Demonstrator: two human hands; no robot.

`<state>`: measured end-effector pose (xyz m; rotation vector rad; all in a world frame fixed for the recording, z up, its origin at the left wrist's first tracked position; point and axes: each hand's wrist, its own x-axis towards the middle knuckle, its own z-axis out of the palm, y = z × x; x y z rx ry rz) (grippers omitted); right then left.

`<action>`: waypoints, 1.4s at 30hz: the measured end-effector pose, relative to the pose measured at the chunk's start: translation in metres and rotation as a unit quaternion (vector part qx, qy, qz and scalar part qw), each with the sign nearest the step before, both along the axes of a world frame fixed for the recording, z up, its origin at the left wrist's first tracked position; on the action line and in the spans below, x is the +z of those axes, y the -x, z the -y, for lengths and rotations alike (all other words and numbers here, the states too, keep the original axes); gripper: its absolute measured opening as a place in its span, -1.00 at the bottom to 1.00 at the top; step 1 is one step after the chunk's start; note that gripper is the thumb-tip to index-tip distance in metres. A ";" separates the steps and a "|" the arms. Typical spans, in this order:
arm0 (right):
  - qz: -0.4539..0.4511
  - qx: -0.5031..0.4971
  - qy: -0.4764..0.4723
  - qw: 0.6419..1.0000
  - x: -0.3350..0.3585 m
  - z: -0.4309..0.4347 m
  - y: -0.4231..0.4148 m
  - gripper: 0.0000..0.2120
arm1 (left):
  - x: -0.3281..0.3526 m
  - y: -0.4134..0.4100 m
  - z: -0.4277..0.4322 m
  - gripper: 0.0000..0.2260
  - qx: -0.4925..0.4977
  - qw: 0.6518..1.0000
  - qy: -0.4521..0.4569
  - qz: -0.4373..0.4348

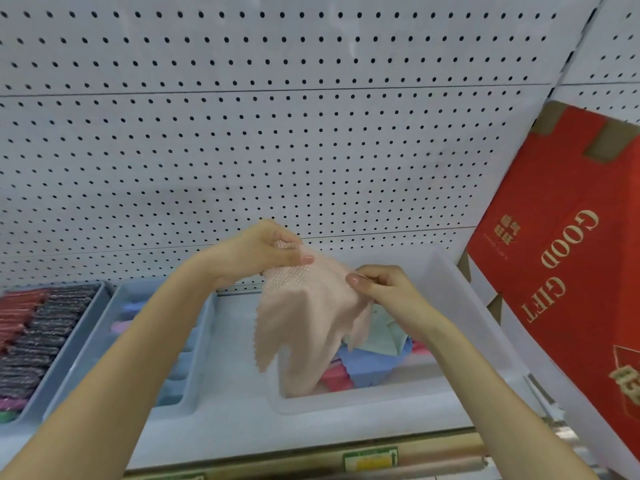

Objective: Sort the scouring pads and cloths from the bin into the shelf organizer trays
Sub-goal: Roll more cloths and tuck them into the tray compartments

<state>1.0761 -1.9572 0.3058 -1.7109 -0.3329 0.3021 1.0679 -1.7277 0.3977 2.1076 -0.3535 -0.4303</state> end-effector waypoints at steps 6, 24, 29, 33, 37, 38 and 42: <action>-0.060 -0.001 0.016 0.998 -0.013 0.034 -0.004 -0.67 | -0.012 -0.003 -0.011 -0.79 0.165 0.977 0.135 0.027; -0.052 -0.267 -0.021 0.962 0.017 0.074 -0.022 -0.87 | -0.053 -0.031 0.008 -0.82 0.403 0.898 0.175 0.026; -0.058 -0.337 -0.085 0.936 0.018 0.046 -0.025 -0.87 | -0.075 -0.044 0.041 -0.77 0.450 0.878 0.164 0.021; -0.038 -0.423 -0.107 0.899 0.023 0.054 -0.033 -0.81 | -0.077 -0.049 0.040 -0.75 0.472 0.866 0.163 0.022; -0.035 -0.400 -0.071 0.913 0.025 0.060 -0.032 -0.82 | -0.076 -0.049 0.036 -0.77 0.459 0.872 0.169 0.021; -0.033 -0.394 -0.065 0.916 0.025 0.057 -0.031 -0.84 | -0.075 -0.047 0.038 -0.78 0.447 0.877 0.174 0.022; 0.095 -0.402 -0.021 0.911 0.039 0.051 -0.020 -0.85 | -0.057 -0.033 0.047 -0.83 0.407 0.877 0.222 0.124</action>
